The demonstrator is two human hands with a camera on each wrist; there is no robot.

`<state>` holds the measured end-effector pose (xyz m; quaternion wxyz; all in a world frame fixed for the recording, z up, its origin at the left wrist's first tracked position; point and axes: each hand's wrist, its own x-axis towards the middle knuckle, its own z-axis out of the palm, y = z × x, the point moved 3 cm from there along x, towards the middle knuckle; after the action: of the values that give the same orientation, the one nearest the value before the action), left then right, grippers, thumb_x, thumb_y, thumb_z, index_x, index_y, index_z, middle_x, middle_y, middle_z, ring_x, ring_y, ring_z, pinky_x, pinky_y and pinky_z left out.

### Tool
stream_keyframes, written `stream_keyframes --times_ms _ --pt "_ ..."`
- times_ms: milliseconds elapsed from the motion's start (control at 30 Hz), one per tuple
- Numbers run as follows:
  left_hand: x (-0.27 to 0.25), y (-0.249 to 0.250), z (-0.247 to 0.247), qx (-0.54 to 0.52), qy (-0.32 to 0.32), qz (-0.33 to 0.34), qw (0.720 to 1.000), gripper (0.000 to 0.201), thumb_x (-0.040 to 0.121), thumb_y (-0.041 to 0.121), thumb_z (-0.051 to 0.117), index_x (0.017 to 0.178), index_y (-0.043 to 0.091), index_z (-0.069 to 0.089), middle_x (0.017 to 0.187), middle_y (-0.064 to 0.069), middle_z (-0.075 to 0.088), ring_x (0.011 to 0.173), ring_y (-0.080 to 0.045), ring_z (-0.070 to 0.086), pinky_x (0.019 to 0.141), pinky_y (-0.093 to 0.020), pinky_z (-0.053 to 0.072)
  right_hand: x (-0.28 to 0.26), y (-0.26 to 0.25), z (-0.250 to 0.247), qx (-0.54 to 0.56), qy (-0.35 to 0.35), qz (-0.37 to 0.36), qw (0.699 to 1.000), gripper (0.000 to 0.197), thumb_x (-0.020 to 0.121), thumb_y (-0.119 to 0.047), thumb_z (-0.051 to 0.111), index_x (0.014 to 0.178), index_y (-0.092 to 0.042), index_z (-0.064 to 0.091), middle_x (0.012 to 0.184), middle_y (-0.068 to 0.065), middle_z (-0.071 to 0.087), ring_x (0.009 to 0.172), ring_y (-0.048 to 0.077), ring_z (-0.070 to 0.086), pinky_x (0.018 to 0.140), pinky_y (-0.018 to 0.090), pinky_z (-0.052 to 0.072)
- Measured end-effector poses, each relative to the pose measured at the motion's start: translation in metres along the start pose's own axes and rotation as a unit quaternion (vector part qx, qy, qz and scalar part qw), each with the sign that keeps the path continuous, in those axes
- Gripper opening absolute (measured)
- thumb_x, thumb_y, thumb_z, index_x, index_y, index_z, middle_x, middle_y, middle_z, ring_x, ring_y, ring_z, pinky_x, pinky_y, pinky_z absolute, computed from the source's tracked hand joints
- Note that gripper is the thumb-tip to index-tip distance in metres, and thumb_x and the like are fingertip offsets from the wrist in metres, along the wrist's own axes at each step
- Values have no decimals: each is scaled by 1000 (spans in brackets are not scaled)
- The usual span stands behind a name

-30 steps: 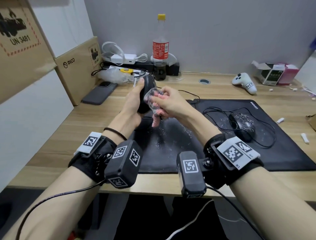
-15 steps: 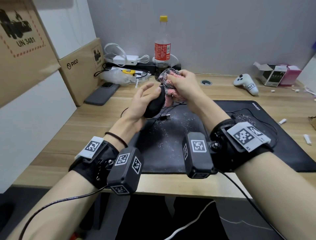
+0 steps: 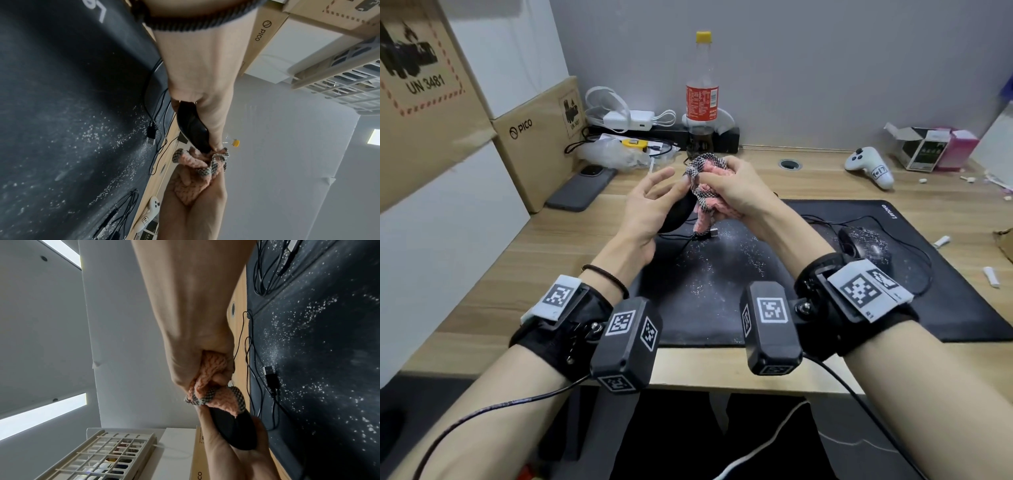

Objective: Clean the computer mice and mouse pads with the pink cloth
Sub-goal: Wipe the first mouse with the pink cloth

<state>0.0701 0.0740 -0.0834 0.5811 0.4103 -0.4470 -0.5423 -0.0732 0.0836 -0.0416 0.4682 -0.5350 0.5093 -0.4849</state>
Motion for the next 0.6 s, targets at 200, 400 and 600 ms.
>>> stream_keyframes --times_ms 200,400,600 --pt "-7 6 3 15 -84 2 996 45 84 10 69 127 18 57 112 -1 69 98 -9 66 87 -23 51 3 -6 -9 12 69 -28 997 17 84 -12 69 92 -16 54 86 7 65 63 18 61 60 38 55" --pt "-10 6 6 1 -70 -10 997 48 83 12 71 127 24 55 116 -6 67 95 -15 68 77 -24 54 6 -5 -15 16 147 -29 989 25 69 -34 67 88 -25 55 97 9 70 83 33 70 72 56 58" --pt "-2 6 14 -62 -40 -65 995 25 86 31 67 108 29 55 90 6 68 76 -12 64 77 -35 53 4 0 -5 46 68 -51 995 15 90 -15 64 98 -12 52 80 2 61 62 11 59 46 23 45"
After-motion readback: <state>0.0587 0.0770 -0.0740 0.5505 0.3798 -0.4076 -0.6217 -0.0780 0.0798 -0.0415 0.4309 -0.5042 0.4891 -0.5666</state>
